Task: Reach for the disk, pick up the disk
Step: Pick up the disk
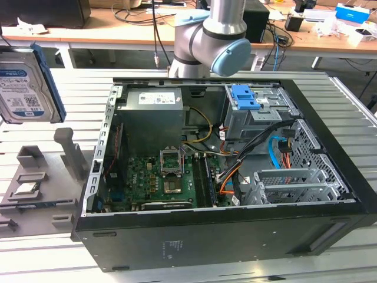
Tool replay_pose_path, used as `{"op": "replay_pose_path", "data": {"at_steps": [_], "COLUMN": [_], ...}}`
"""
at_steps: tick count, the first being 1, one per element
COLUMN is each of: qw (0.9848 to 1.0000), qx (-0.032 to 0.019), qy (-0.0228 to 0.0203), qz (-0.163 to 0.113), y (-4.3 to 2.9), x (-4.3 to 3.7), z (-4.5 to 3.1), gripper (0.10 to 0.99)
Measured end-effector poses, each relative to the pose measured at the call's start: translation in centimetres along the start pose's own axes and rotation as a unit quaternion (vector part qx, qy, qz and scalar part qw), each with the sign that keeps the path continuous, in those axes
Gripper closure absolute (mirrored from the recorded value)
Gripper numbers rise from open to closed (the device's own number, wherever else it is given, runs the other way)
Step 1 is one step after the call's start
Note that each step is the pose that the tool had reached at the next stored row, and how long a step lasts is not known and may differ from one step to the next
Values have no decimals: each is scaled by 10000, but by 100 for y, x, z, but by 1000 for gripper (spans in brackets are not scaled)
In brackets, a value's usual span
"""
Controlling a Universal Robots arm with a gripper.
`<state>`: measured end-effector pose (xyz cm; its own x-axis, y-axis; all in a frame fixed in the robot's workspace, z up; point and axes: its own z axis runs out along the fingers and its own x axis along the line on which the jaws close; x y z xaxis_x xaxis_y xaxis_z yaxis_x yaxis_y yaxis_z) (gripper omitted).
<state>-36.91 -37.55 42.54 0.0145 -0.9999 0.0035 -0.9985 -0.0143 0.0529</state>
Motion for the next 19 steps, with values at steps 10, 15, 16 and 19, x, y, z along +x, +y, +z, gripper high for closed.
{"op": "replay_pose_path", "data": {"at_steps": [10,15,16,19], "qw": [10000,10000,10000,10000], "qx": [-15,-23,-24,-28], "qy": [0,0,0,0], "qz": [0,0,0,0], "y": [-14,-21,-21,-25], "x": [1,1,2,2], "z": [-160,-256,-268,-322], "gripper": [718,718,718,718]}}
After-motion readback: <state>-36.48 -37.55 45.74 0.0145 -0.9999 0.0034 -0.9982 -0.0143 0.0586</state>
